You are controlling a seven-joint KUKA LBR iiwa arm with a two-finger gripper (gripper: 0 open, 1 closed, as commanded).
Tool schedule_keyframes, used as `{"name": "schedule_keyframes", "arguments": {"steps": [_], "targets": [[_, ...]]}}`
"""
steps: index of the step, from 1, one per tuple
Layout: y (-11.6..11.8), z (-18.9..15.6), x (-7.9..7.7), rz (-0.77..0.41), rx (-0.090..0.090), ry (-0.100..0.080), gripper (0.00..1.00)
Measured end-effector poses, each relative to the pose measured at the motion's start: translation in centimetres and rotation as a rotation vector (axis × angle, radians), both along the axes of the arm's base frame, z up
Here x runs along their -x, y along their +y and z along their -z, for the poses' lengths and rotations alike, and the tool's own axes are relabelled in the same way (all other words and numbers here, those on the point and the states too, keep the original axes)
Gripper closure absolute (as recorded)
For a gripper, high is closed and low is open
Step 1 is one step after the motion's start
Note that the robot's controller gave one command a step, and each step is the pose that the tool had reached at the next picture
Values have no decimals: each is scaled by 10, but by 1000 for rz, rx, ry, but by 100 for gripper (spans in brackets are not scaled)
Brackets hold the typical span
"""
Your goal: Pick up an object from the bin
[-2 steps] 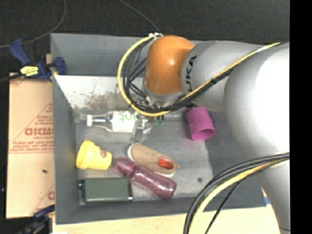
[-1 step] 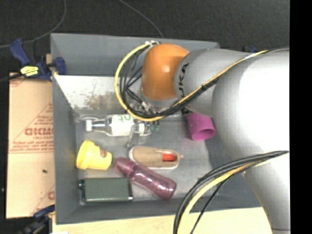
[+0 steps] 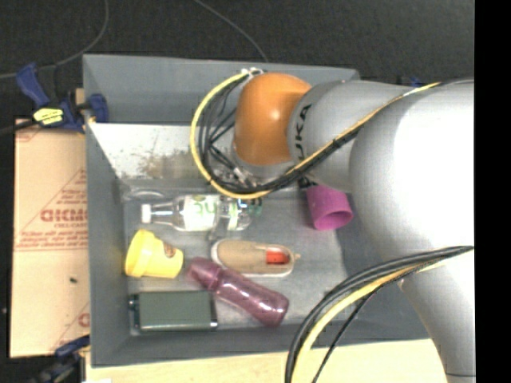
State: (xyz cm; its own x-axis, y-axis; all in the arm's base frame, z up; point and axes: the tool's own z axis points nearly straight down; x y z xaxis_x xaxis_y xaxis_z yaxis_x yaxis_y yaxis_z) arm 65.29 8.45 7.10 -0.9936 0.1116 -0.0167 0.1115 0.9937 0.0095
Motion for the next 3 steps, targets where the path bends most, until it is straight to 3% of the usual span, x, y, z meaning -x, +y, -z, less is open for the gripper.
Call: {"name": "schedule_keyframes", "arguments": {"steps": [1,2,3], "targets": [[2,-2,-2,-9,4,8,0],[0,-1,-1,-1,-1,-1,100],[0,-1,-1,-1,-1,-1,100]]}}
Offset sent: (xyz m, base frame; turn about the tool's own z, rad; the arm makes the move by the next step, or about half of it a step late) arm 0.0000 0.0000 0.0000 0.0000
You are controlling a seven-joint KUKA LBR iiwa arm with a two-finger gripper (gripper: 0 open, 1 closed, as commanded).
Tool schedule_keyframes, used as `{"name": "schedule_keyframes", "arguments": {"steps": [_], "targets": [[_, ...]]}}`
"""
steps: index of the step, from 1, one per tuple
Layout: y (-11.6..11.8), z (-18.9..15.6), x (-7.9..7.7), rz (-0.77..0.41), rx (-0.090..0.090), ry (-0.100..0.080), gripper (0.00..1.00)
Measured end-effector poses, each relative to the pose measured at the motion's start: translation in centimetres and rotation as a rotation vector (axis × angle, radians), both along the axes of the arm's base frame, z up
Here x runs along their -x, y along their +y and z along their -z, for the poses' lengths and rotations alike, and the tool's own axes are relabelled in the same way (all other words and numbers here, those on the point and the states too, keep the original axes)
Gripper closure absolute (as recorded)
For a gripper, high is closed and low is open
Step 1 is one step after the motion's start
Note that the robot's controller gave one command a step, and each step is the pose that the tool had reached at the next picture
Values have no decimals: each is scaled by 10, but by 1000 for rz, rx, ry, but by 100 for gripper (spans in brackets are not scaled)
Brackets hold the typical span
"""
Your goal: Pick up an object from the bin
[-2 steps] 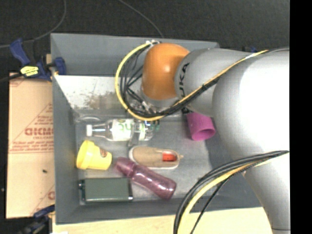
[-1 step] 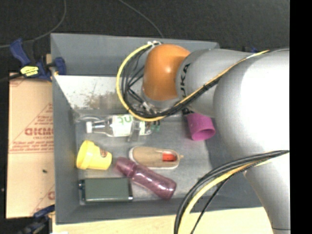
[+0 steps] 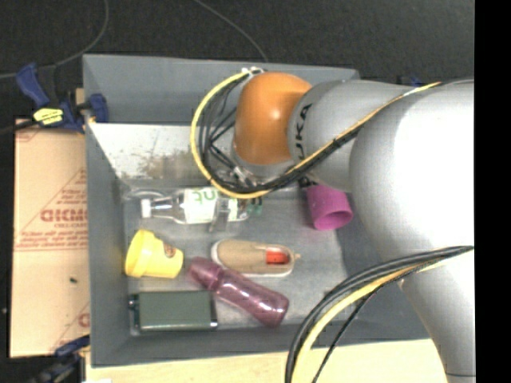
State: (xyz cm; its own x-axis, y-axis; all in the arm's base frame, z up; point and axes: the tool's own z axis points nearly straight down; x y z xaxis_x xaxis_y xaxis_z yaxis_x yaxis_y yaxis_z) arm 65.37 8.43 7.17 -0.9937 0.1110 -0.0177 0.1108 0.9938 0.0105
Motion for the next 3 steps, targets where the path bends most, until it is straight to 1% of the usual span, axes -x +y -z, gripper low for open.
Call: {"name": "schedule_keyframes", "arguments": {"steps": [1,2,3], "targets": [[0,-3,1,0,0,1,100],[0,-21,3,0,0,7,100],[0,-37,-1,1,-1,-4,100]]}}
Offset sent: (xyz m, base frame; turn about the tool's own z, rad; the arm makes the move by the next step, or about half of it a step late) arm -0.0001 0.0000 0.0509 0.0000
